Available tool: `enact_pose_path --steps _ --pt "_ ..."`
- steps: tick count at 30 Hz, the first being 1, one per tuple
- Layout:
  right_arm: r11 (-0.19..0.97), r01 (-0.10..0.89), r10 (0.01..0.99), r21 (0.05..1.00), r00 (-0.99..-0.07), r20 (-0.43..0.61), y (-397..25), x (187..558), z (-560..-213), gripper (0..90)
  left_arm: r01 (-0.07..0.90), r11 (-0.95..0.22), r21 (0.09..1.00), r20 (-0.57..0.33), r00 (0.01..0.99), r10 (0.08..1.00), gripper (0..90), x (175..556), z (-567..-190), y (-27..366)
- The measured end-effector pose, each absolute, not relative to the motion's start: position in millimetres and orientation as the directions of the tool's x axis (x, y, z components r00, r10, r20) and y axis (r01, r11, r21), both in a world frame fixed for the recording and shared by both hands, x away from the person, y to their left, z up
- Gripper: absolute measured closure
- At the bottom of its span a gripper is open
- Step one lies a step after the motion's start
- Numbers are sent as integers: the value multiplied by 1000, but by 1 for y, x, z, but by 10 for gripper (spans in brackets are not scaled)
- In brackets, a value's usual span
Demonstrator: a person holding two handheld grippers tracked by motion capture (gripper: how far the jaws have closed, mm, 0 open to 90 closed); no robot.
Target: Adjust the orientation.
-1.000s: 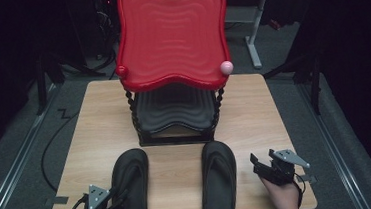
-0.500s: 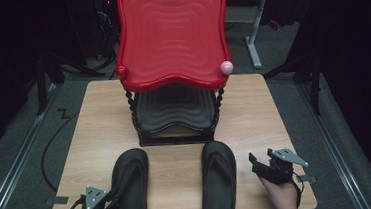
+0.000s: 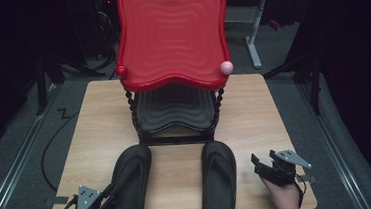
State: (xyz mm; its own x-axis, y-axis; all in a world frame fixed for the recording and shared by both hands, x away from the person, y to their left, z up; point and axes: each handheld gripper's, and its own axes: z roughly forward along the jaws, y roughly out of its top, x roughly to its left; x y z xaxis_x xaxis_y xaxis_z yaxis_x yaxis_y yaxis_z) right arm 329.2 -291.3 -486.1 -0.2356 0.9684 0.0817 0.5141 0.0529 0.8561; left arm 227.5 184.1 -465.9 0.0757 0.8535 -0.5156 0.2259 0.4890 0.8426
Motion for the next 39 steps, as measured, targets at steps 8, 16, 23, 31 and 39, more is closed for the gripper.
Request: enact_pose_path --steps 8,16,23,31,39 --pt "56 514 969 856 -236 78 -290 329 -486 256 192 476 858 -505 149 850 772 218 -455 174" --pt "46 509 971 859 -226 82 -295 324 -485 258 175 493 852 -521 207 828 775 227 -439 157" --pt "49 484 970 873 -232 74 -297 319 -478 268 148 494 857 -515 261 816 798 247 -412 139" --pt "64 474 968 878 -242 60 -295 317 -477 272 119 511 851 -523 275 807 813 251 -401 132" --pt "89 455 962 886 -270 42 -285 314 -472 272 22 488 872 -473 288 833 813 286 -382 121"
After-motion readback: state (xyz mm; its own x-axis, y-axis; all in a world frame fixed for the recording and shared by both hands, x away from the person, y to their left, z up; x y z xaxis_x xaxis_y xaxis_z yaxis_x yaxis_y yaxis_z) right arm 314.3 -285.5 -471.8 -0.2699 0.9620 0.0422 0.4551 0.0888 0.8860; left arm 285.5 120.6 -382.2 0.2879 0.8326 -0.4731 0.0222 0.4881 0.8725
